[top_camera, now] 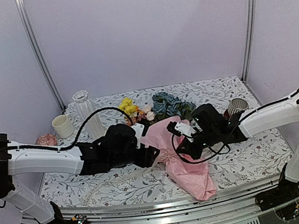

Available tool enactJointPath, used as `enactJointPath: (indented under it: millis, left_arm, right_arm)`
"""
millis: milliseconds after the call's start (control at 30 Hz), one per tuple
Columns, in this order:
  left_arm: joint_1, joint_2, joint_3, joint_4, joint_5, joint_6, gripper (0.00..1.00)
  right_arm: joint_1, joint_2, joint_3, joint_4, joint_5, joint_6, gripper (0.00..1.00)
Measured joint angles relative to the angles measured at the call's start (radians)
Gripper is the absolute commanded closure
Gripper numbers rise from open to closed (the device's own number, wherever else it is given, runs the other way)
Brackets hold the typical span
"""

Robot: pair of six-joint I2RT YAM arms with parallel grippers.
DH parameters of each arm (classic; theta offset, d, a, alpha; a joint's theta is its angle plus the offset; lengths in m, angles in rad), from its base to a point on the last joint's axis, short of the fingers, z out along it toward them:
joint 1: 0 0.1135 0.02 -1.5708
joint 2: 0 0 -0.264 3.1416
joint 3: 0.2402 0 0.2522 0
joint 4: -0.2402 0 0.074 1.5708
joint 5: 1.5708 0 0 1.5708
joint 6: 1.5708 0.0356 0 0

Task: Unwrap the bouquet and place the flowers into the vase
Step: Untie the half-tied ribbon from the folded wrapping paper.

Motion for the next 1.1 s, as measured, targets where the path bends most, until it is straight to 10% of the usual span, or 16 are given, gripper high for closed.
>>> enactJointPath:
  millis: [133,267,633,1100]
  left_arm:
    - [0.003,0.016,0.018,-0.001,-0.003,0.001,0.33]
    - [0.003,0.020,0.021,-0.008,-0.008,0.000,0.33]
    - [0.003,0.020,0.021,-0.013,-0.019,0.000,0.31]
    - [0.003,0.018,0.021,-0.032,-0.029,0.000,0.32]
  right_arm:
    - [0.000,-0.063,-0.035,0.019,0.006,0.010,0.94]
    - [0.000,-0.098,-0.055,0.031,0.007,0.023,0.66]
    - [0.000,-0.002,0.025,-0.003,-0.013,0.006,0.61]
    - [0.002,0.072,0.077,-0.049,-0.061,-0.014,0.96]
